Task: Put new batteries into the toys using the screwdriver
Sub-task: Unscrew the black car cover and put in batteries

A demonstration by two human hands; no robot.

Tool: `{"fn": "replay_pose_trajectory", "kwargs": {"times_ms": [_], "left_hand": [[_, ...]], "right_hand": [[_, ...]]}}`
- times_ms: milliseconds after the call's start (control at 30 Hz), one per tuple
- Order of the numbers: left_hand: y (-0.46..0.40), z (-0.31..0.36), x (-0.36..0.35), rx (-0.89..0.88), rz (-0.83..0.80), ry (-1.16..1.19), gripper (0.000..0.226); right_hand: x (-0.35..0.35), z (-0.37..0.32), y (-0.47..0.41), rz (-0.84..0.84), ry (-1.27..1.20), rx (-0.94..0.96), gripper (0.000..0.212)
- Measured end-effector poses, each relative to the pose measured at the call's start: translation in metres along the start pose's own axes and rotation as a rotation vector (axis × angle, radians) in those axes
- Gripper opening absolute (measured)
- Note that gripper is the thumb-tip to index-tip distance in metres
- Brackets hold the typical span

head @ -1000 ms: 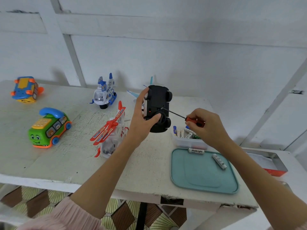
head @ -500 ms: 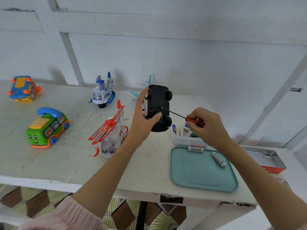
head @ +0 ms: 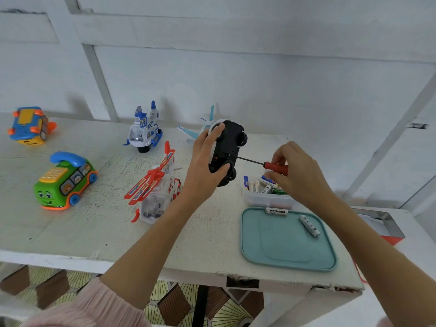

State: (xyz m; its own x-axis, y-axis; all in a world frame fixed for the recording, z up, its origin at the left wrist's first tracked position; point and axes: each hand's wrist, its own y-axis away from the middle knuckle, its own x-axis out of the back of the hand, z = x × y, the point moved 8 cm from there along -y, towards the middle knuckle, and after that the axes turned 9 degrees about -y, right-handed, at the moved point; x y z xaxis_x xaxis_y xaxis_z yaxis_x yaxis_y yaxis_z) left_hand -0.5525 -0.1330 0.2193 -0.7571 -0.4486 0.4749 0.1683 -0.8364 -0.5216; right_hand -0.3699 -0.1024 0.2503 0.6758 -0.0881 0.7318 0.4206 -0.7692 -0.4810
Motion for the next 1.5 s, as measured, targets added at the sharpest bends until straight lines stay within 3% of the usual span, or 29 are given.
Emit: {"fn": "replay_pose_trajectory", "kwargs": {"times_ms": [133,200,433,600,767,933,1100,1267,1400,1500], "left_hand": [[-0.001,0.002,0.002,-0.019,0.01,0.006,0.08],[-0.001,0.002,0.002,-0.022,0.008,0.013,0.08],[-0.003,0.003,0.005,0.0,-0.002,0.057,0.082],[-0.003,0.005,0.006,0.004,-0.002,0.063,0.081],[-0.005,0.007,0.007,0.007,-0.018,0.086,0.081],[-0.005,0.002,0.007,0.009,-0.012,0.12,0.079],[-0.007,0.007,0.008,-0.012,-0.039,0.09,0.082],[-0.006,0.01,0.007,-0.076,-0.058,-0.013,0.082],[-0.009,0.008,0.012,-0.077,-0.054,-0.011,0.083],[-0.01,0.008,0.013,-0.078,-0.061,-0.02,0.083]], "right_hand": [[0.002,0.002,0.0,0.026,0.006,-0.052,0.018],[-0.002,0.004,0.001,-0.015,0.029,-0.083,0.025],[-0.003,0.005,0.003,-0.029,-0.206,-0.16,0.028],[0.005,0.002,-0.001,0.024,-0.104,-0.146,0.021],[-0.003,0.0,-0.001,-0.038,-0.056,-0.175,0.033],[-0.017,0.01,0.006,-0.179,-0.448,-0.43,0.042],[0.002,-0.001,-0.001,-0.051,-0.288,-0.292,0.027],[-0.004,-0.006,-0.006,-0.085,0.013,-0.185,0.029],[-0.017,-0.004,-0.003,-0.148,-0.137,-0.224,0.043],[-0.012,-0.004,-0.004,-0.085,-0.219,-0.243,0.033]]}}
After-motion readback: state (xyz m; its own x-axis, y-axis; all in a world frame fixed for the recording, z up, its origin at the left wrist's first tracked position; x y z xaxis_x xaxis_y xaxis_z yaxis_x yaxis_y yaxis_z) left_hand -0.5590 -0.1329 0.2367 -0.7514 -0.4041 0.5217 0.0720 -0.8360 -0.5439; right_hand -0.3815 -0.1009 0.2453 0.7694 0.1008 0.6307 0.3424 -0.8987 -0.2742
